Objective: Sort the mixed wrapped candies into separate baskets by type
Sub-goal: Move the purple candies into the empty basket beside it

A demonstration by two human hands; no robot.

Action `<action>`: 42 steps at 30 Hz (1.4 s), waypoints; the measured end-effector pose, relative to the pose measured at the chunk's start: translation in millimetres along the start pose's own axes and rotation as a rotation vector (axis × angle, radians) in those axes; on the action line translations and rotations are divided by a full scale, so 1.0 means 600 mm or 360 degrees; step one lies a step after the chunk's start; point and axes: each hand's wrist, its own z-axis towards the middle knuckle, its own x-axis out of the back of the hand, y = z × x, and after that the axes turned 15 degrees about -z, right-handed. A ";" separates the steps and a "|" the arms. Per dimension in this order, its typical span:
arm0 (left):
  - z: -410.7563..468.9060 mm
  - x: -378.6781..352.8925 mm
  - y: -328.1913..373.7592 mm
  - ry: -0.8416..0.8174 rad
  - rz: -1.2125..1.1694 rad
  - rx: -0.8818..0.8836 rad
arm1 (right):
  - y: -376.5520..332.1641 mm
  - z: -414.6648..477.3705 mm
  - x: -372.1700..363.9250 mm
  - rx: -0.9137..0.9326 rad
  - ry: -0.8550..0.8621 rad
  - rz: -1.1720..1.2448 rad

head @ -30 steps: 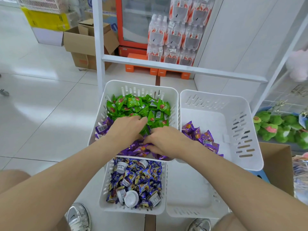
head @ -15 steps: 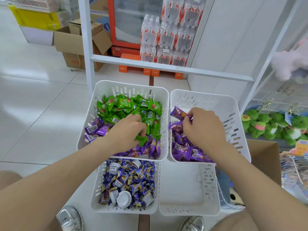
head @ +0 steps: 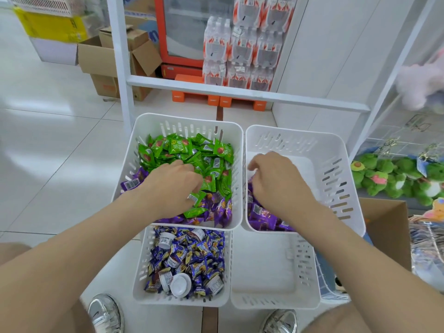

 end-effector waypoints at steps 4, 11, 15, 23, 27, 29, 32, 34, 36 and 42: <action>-0.029 0.014 -0.006 0.0088 0.0069 0.0202 | -0.076 0.000 -0.002 0.0579 -0.0146 0.0076; -0.040 -0.012 -0.022 -0.0119 -0.0123 -0.0073 | -0.129 0.045 -0.066 0.0938 -0.0557 -0.0818; -0.031 -0.034 -0.048 -0.0366 -0.0260 -0.0190 | -0.128 0.063 -0.082 0.0990 -0.0747 -0.0925; -0.024 -0.033 -0.052 -0.0457 0.0025 -0.0152 | -0.137 0.073 -0.078 0.1057 -0.1000 -0.0969; -0.023 -0.025 -0.046 -0.0452 0.0065 -0.0094 | -0.134 0.066 -0.068 0.1108 -0.1071 -0.0880; -0.023 -0.026 -0.042 -0.0450 0.0092 -0.0088 | -0.130 0.072 -0.062 0.1087 -0.1138 -0.0760; -0.019 -0.029 -0.039 -0.0456 0.0155 -0.0062 | -0.126 0.075 -0.058 0.1067 -0.1208 -0.0569; -0.015 -0.030 -0.038 -0.0481 0.0189 -0.0027 | -0.124 0.070 -0.054 0.1101 -0.1152 -0.0553; -0.010 -0.032 -0.035 -0.0475 0.0196 -0.0013 | -0.119 0.064 -0.052 0.1115 -0.1108 -0.0509; 0.010 -0.037 -0.039 -0.0443 -0.0325 0.0000 | -0.110 0.030 -0.078 0.1260 -0.0744 -0.0492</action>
